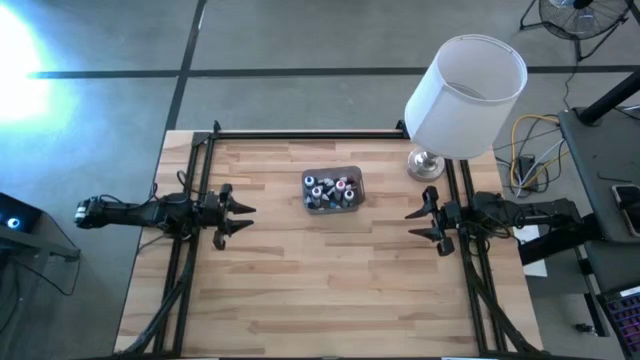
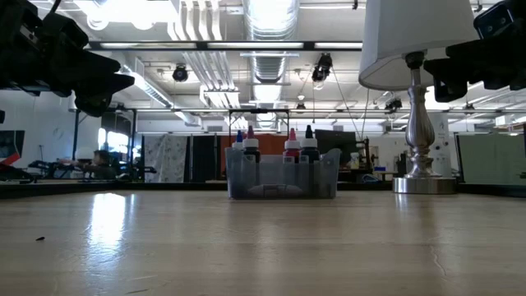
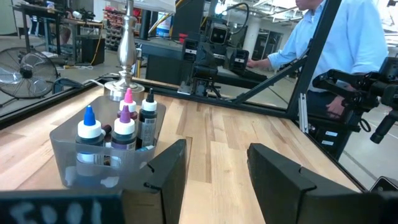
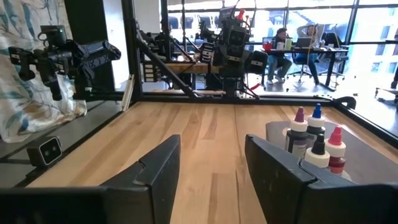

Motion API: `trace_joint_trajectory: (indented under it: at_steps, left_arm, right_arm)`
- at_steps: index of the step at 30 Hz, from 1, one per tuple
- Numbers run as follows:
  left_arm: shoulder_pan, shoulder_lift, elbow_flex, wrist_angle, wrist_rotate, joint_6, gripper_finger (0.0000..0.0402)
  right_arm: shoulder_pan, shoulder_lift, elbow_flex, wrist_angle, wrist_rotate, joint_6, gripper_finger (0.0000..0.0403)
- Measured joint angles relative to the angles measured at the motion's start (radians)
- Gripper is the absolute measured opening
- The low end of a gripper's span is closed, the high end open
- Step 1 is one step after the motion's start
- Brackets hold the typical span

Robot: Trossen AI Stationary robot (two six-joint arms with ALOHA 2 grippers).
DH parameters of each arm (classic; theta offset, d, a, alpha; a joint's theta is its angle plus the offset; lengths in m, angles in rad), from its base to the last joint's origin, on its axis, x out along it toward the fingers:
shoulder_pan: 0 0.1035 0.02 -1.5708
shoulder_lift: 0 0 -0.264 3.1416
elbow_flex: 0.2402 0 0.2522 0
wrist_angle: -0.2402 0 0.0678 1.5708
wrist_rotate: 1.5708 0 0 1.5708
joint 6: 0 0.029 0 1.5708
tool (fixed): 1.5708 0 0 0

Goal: Pick & Place food coloring
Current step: Return to Home Position

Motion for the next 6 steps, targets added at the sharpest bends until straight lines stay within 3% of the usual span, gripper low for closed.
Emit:
trace_joint_trajectory:
  at_steps: [6]
  left_arm:
    - [0.0, 0.0, 0.0, 0.0, 0.0, 0.0, 0.0147]
  right_arm:
    - [0.0, 0.0, 0.0, 0.0, 0.0, 0.0, 0.0171]
